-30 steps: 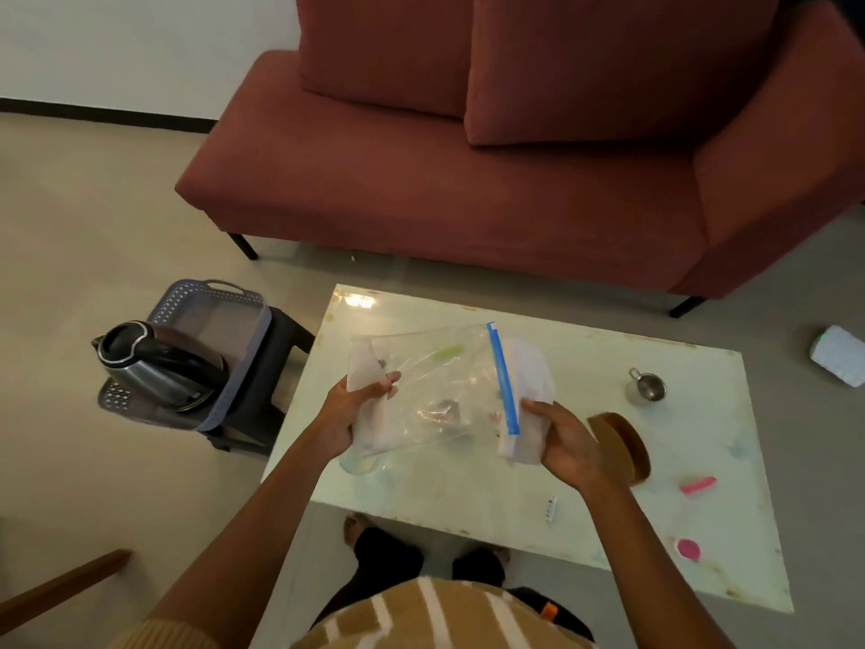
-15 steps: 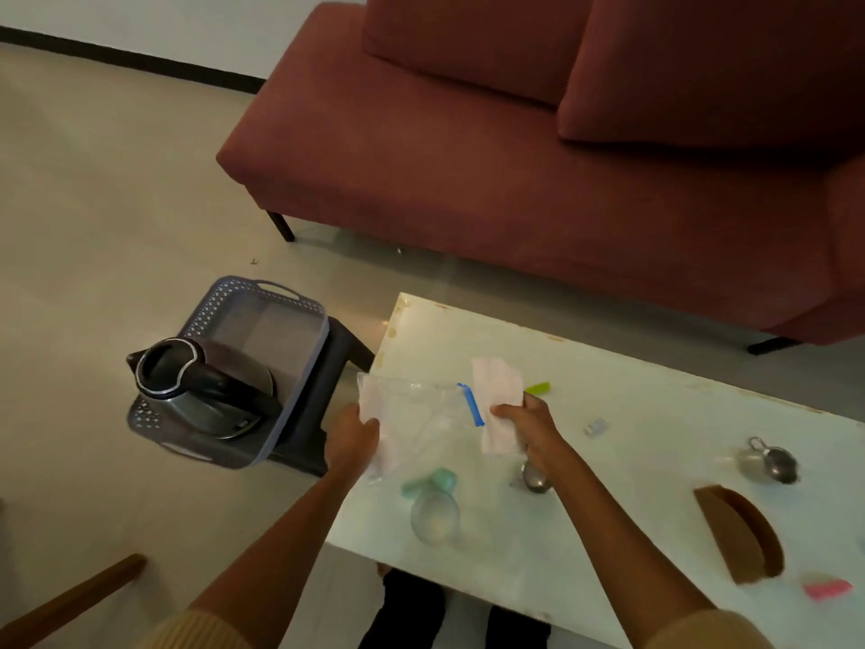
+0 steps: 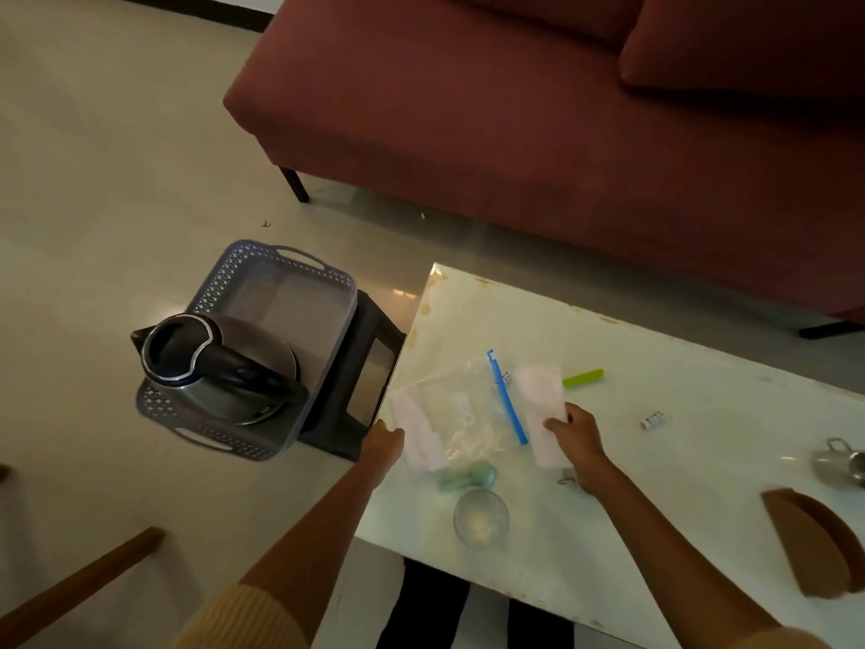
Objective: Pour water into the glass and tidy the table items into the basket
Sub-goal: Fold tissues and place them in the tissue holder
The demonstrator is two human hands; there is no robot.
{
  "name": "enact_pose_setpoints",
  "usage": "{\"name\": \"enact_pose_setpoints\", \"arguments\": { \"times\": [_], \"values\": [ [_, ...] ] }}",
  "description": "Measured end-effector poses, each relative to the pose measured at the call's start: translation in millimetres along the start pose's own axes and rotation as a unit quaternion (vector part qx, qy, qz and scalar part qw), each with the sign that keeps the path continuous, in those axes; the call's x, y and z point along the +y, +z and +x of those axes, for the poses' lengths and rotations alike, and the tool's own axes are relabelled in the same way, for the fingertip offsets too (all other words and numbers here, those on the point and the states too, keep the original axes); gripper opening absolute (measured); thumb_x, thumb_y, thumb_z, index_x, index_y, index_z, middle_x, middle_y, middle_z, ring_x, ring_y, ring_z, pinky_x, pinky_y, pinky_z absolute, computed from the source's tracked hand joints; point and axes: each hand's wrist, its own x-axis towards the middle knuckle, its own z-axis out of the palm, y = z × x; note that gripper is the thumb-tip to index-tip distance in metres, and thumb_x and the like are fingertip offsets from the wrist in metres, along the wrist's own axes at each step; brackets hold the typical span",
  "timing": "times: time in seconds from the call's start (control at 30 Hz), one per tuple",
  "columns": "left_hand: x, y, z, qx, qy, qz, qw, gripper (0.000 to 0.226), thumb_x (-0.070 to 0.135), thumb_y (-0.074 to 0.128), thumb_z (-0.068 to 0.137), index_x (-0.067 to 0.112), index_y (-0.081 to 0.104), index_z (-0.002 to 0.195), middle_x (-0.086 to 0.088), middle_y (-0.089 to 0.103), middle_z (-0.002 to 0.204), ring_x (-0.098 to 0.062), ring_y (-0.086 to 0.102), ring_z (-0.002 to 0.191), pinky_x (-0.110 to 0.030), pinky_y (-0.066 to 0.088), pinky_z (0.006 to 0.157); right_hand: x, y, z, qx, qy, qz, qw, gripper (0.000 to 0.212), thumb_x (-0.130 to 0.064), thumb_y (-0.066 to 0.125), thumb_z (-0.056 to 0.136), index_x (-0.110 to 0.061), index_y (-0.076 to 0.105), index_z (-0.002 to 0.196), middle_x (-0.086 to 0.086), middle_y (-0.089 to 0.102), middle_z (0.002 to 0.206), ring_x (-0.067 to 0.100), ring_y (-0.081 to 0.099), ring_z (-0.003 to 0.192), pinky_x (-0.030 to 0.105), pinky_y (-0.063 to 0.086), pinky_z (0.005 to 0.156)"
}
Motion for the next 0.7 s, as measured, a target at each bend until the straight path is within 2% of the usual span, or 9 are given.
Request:
{"name": "enact_pose_setpoints", "arguments": {
  "times": [0.13, 0.23, 0.27, 0.37, 0.43, 0.53, 0.57, 0.63, 0.7],
  "values": [
    [13, -7, -44, -0.014, 0.097, -0.025, 0.995, 0.037, 0.013, 0.041, 0.098, -0.001, 0.046, 0.132, -0.017, 0.048, 0.137, -0.029, 0.049, 0.123, -0.029, 0.039, 0.098, -11, -42, -54, -0.027, -0.02, 0.096, 0.995, 0.029, -0.001, 0.056, 0.087, -0.001, 0.057, 0.116, 0.012, 0.06, 0.103, 0.027, 0.055, 0.085, 0.029, 0.045, 0.065],
    [38, 1, -115, -0.088, 0.143, -0.144, 0.975, 0.025, 0.015, 0.045, 0.097, 0.004, 0.056, 0.117, -0.015, 0.062, 0.111, -0.017, 0.059, 0.082, -0.013, 0.048, 0.062, -20, -77, -100, -0.043, -0.055, 0.149, 0.986, 0.027, -0.003, 0.056, 0.087, -0.008, 0.058, 0.114, 0.008, 0.06, 0.103, 0.015, 0.055, 0.078, 0.024, 0.044, 0.061],
    [48, 7, -140, -0.115, 0.158, -0.156, 0.968, 0.023, 0.015, 0.046, 0.097, 0.008, 0.056, 0.116, -0.011, 0.064, 0.107, -0.014, 0.059, 0.078, -0.013, 0.047, 0.06, -21, -88, -113, -0.045, -0.067, 0.155, 0.985, 0.026, -0.004, 0.056, 0.088, -0.01, 0.057, 0.114, 0.007, 0.06, 0.103, 0.015, 0.055, 0.08, 0.023, 0.044, 0.061],
    [69, 38, -213, -0.162, 0.228, -0.138, 0.95, 0.027, 0.025, 0.048, 0.097, 0.024, 0.049, 0.123, 0.001, 0.06, 0.115, -0.014, 0.06, 0.094, -0.021, 0.046, 0.077, -21, -124, -147, -0.04, -0.112, 0.112, 0.987, 0.026, -0.007, 0.051, 0.092, -0.011, 0.054, 0.118, 0.006, 0.057, 0.108, 0.019, 0.051, 0.091, 0.028, 0.047, 0.075],
    [79, 64, -261, -0.177, 0.268, -0.134, 0.937, 0.04, 0.034, 0.04, 0.099, 0.027, 0.036, 0.138, 0.01, 0.046, 0.126, -0.017, 0.055, 0.111, -0.026, 0.042, 0.089, -10, -148, -165, -0.022, -0.163, 0.028, 0.986, 0.031, -0.006, 0.046, 0.093, -0.003, 0.053, 0.123, 0.01, 0.057, 0.117, 0.02, 0.05, 0.096, 0.034, 0.045, 0.086],
    [84, 109, -322, -0.234, 0.342, -0.099, 0.905, 0.042, 0.04, 0.023, 0.101, 0.035, 0.018, 0.142, 0.02, 0.029, 0.133, -0.009, 0.04, 0.124, -0.021, 0.033, 0.097, 23, -180, -192, 0.027, -0.233, -0.071, 0.97, 0.032, -0.009, 0.042, 0.095, -0.005, 0.052, 0.125, 0.01, 0.056, 0.122, 0.024, 0.056, 0.105, 0.029, 0.044, 0.087],
    [83, 123, -336, -0.255, 0.349, -0.095, 0.897, 0.046, 0.048, 0.022, 0.098, 0.037, 0.018, 0.142, 0.019, 0.031, 0.138, -0.009, 0.04, 0.125, -0.019, 0.036, 0.096, 37, -189, -200, 0.035, -0.259, -0.089, 0.961, 0.032, -0.011, 0.042, 0.096, -0.007, 0.052, 0.125, 0.008, 0.055, 0.124, 0.024, 0.057, 0.11, 0.027, 0.044, 0.087],
    [77, 150, -355, -0.273, 0.33, -0.083, 0.9, 0.079, 0.077, 0.029, 0.079, 0.033, 0.021, 0.145, 0.004, 0.042, 0.143, -0.016, 0.05, 0.124, -0.022, 0.047, 0.092, 62, -206, -216, 0.026, -0.29, -0.092, 0.952, 0.033, -0.017, 0.045, 0.096, -0.01, 0.051, 0.128, 0.004, 0.05, 0.131, 0.02, 0.054, 0.116, 0.021, 0.042, 0.087],
    [71, 170, -370, -0.282, 0.315, -0.08, 0.903, 0.085, 0.077, 0.032, 0.079, 0.025, 0.027, 0.145, -0.008, 0.048, 0.14, -0.022, 0.052, 0.124, -0.036, 0.048, 0.1, 86, -223, -225, 0.0, -0.297, -0.064, 0.953, 0.04, -0.022, 0.054, 0.092, -0.012, 0.049, 0.13, 0.001, 0.047, 0.133, 0.016, 0.051, 0.117, 0.018, 0.042, 0.088]
  ]
}}
